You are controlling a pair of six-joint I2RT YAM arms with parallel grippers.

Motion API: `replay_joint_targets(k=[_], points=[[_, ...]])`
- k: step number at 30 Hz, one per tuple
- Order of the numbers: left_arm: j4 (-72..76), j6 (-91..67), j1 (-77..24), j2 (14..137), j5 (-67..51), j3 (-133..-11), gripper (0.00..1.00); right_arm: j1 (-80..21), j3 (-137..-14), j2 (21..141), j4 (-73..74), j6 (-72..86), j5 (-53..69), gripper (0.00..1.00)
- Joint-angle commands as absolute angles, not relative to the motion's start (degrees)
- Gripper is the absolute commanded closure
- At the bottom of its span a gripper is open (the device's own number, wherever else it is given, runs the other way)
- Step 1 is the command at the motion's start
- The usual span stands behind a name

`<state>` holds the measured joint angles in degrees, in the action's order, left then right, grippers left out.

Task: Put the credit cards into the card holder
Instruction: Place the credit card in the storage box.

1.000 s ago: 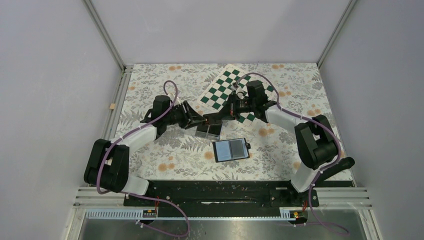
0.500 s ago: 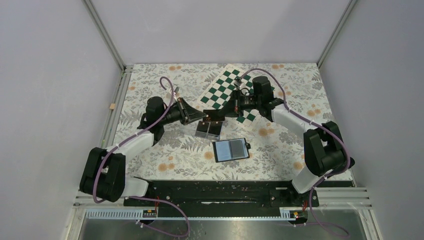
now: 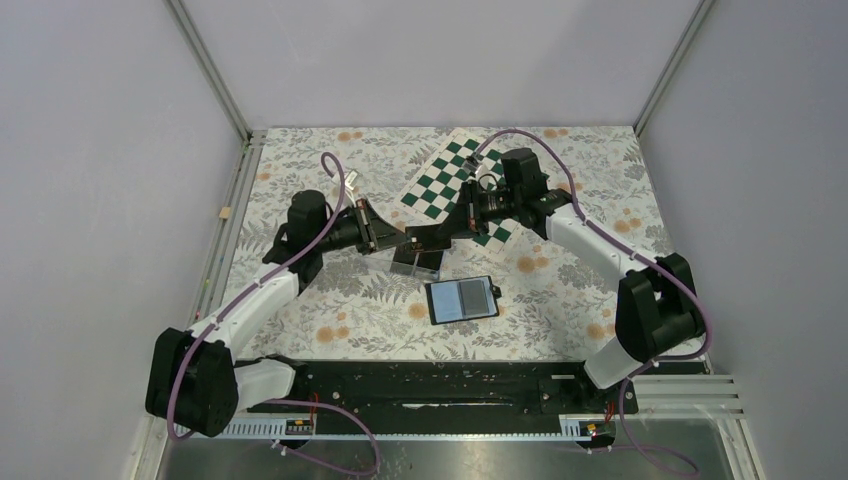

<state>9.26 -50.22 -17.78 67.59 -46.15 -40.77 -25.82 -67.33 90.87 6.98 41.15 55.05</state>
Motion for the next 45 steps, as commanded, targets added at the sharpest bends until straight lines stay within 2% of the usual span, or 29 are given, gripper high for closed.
replay_joint_targets(k=[1, 7, 10, 13, 18, 21, 29, 33, 42, 44, 45], points=[[9.6, -48.5, -16.4, 65.3, -42.6, -40.0, 1.00, -24.3, -67.9, 87.4, 10.2, 38.0, 54.9, 0.94], [11.6, -50.1, -15.9, 65.0, -42.8, -39.7, 1.00, -24.1, -66.8, 86.2, 7.0, 39.0, 57.1, 0.67], [11.5, -50.2, -15.6, 65.0, -42.7, -39.9, 1.00, -24.1, -66.5, 85.7, 6.9, 39.3, 57.2, 0.61], [11.5, -50.3, -15.5, 64.8, -42.6, -39.8, 1.00, -24.1, -65.9, 85.4, 6.7, 39.5, 57.1, 0.63], [11.2, -50.2, -15.4, 65.3, -43.2, -40.3, 1.00, -24.1, -65.0, 86.1, 2.6, 42.4, 58.6, 0.73], [10.7, -49.7, -15.5, 65.7, -43.4, -40.6, 1.00, -24.1, -65.1, 86.7, 0.6, 44.1, 59.2, 0.75], [11.1, -50.0, -15.5, 66.7, -44.3, -40.6, 1.00, -24.4, -61.3, 89.2, -23.7, 59.8, 64.4, 0.75], [12.6, -50.8, -15.5, 66.8, -45.0, -40.3, 1.00, -25.0, -61.1, 89.8, -23.5, 59.2, 64.4, 0.75], [14.5, -51.9, -15.5, 67.3, -46.2, -40.5, 1.00, -26.5, -63.0, 91.4, -16.9, 54.4, 62.9, 0.64], [14.9, -52.1, -15.5, 67.5, -46.4, -40.6, 1.00, -26.9, -63.7, 91.7, -14.3, 52.3, 62.4, 0.69], [14.9, -52.1, -15.5, 67.7, -46.4, -40.7, 1.00, -27.0, -64.0, 91.7, -13.2, 51.6, 62.2, 0.76]])
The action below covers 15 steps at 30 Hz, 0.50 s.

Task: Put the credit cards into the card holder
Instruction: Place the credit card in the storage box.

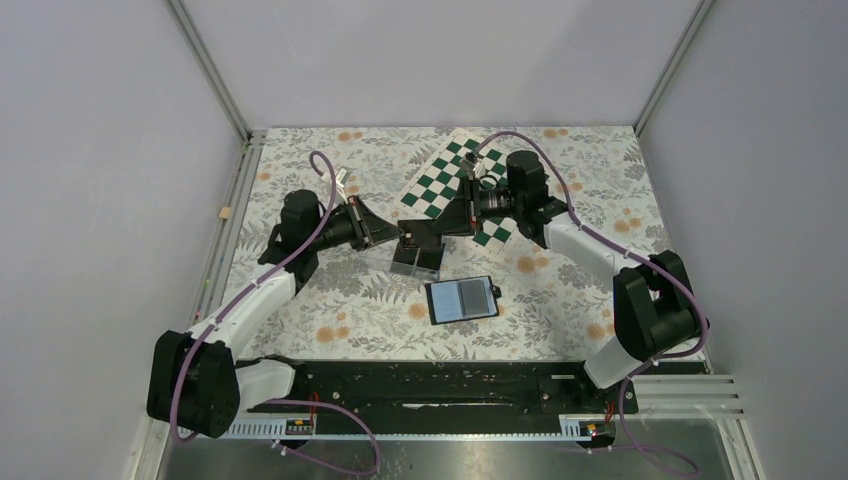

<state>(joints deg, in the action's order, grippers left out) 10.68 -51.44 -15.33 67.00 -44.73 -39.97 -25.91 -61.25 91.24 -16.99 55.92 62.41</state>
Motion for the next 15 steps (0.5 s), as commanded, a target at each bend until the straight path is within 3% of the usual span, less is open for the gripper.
replay_joint_targets(k=[1, 2, 7, 15], points=[[14.8, -52.1, -15.5, 67.8, -46.3, -40.7, 1.00, -27.0, -64.2, 91.6, -12.7, 51.2, 62.0, 0.87], [14.5, -51.9, -15.5, 67.9, -46.1, -40.7, 1.00, -27.0, -64.3, 91.5, -12.2, 51.0, 61.8, 1.00], [5.2, -47.1, -15.5, 68.1, -40.8, -42.0, 1.00, -26.2, -66.5, 89.2, 3.8, 40.9, 55.7, 1.00], [2.7, -45.2, -15.4, 74.8, -37.4, -42.3, 1.00, -21.5, -63.5, 84.8, 9.4, 37.1, 53.3, 1.00]])
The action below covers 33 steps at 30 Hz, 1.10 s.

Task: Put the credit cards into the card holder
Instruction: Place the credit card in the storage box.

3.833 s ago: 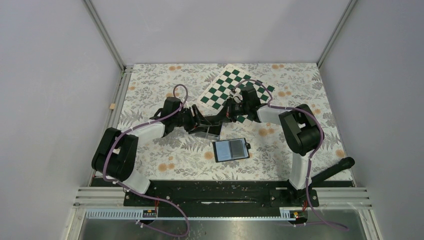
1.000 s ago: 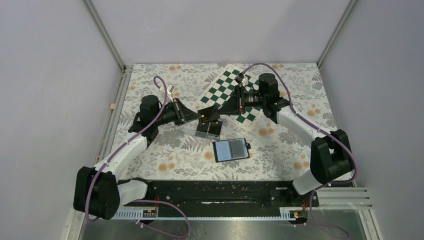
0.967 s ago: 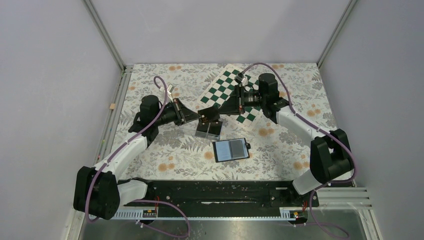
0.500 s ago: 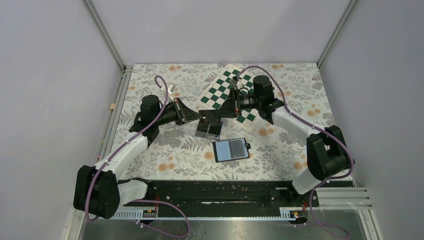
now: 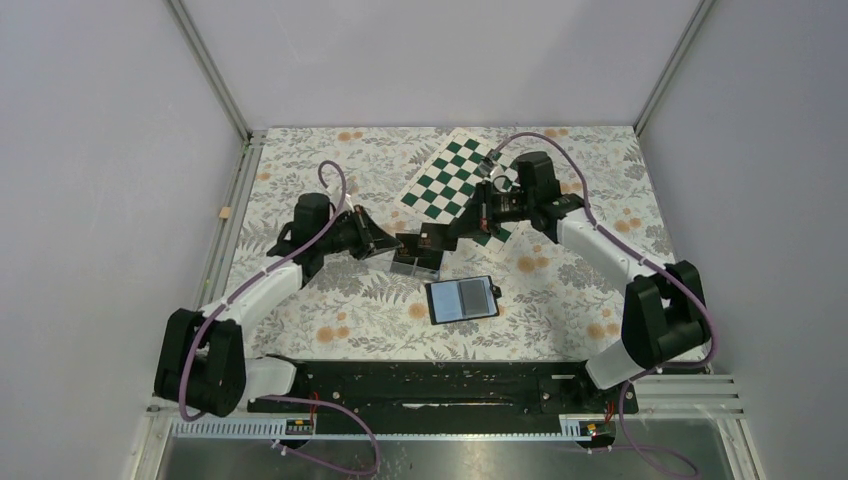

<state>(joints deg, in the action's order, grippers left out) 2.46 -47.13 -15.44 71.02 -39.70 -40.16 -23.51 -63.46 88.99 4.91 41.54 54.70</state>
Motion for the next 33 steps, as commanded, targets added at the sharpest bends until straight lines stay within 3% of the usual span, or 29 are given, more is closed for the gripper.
replay_joint_targets(k=[1, 11, 17, 22, 28, 33], points=[[4.0, -45.3, -15.4, 76.1, -37.6, -42.2, 1.00, -21.2, -63.1, 84.4, 9.9, 36.7, 53.3, 1.00], [4.8, -43.5, -15.5, 87.9, -38.0, -47.4, 1.00, -20.9, -60.1, 81.7, 11.1, 35.8, 53.0, 1.00], [-3.2, -38.9, -15.5, 86.4, -33.7, -50.7, 0.62, -20.9, -59.6, 80.7, 11.1, 36.7, 52.1, 1.00], [-8.6, -37.4, -15.7, 79.9, -30.2, -51.7, 0.42, -20.9, -60.6, 80.1, 11.0, 38.8, 50.5, 1.00], [-8.2, -41.9, -16.4, 71.0, -29.8, -49.3, 0.36, -20.9, -60.4, 78.3, 7.7, 43.1, 48.7, 1.00], [5.0, -53.9, -18.3, 65.7, -34.0, -44.3, 0.37, -20.8, -57.0, 75.1, -2.3, 50.8, 46.4, 1.00]])
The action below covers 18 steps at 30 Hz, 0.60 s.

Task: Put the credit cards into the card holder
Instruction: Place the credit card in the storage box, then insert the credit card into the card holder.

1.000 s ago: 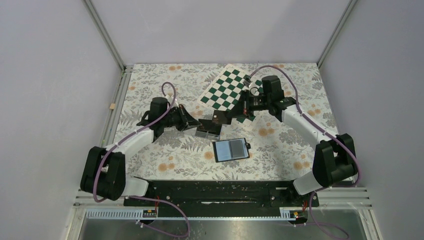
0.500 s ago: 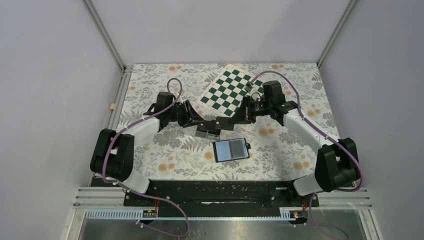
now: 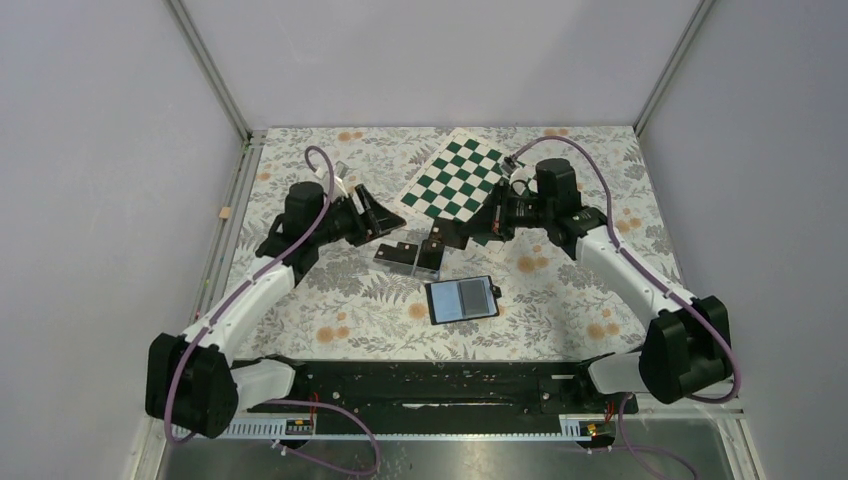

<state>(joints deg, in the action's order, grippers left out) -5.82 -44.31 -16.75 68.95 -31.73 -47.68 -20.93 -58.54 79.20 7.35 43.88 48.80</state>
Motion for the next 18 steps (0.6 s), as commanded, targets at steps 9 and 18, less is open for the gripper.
replay_joint_targets(k=[9, 18], points=[[25.4, -68.9, -26.8, 68.9, -33.8, -42.1, 0.40, -20.8, -53.5, 72.6, -18.1, 62.2, 43.0, 1.00], [36.2, -74.4, -29.6, 76.3, -32.4, -44.9, 0.54, -20.9, -51.3, 71.6, -25.0, 68.5, 41.6, 1.00]])
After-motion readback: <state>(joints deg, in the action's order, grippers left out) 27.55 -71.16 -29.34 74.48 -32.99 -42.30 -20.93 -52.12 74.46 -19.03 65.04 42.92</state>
